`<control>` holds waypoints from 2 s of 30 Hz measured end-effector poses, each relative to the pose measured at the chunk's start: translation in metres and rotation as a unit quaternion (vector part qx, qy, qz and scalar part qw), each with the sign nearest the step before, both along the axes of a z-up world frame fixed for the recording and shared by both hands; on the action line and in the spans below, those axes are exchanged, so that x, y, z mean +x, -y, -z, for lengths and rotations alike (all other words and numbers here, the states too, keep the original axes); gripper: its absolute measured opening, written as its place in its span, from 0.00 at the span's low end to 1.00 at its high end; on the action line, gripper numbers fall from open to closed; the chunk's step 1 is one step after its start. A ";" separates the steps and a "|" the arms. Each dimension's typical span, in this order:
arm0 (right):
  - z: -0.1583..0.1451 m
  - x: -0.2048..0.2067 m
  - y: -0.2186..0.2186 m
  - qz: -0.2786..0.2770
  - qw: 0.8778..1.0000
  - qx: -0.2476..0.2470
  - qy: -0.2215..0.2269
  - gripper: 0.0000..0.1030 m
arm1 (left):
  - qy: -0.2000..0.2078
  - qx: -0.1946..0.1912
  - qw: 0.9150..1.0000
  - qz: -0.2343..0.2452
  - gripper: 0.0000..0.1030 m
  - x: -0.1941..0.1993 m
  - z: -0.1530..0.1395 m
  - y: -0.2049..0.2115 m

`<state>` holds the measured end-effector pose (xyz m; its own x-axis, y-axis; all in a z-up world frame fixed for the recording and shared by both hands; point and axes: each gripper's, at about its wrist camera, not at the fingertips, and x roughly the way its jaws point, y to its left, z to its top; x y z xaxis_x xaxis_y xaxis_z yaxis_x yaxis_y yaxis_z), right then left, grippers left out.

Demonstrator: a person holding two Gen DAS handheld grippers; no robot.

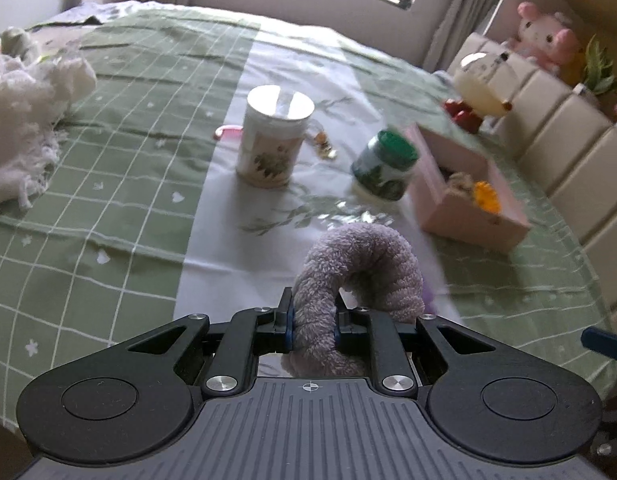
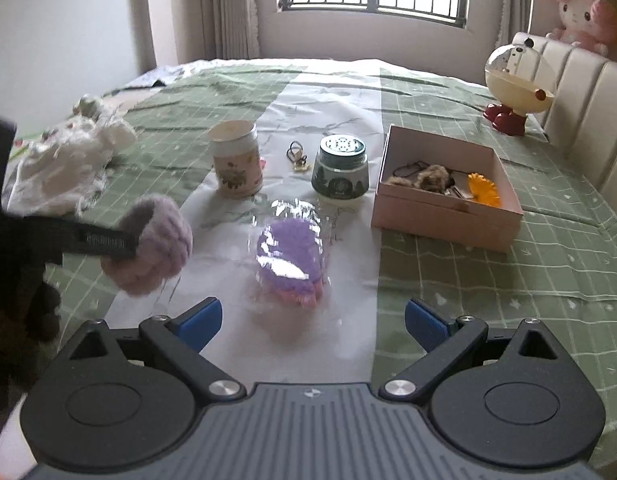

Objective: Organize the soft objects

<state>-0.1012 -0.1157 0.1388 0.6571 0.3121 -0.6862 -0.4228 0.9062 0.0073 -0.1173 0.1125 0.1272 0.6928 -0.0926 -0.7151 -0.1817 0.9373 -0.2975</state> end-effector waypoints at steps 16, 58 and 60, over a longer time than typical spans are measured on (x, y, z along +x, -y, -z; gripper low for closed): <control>-0.012 0.000 0.022 0.020 1.000 0.012 0.007 0.95 | 0.009 -0.011 1.000 0.000 0.18 -0.001 0.008 0.007; -0.075 0.062 0.088 0.059 0.996 0.024 0.060 0.68 | 0.045 0.005 0.976 0.213 0.18 0.037 -0.100 0.097; -0.089 0.065 0.105 0.067 0.994 0.038 0.079 0.68 | 0.064 0.013 0.971 0.230 0.18 0.048 -0.118 0.109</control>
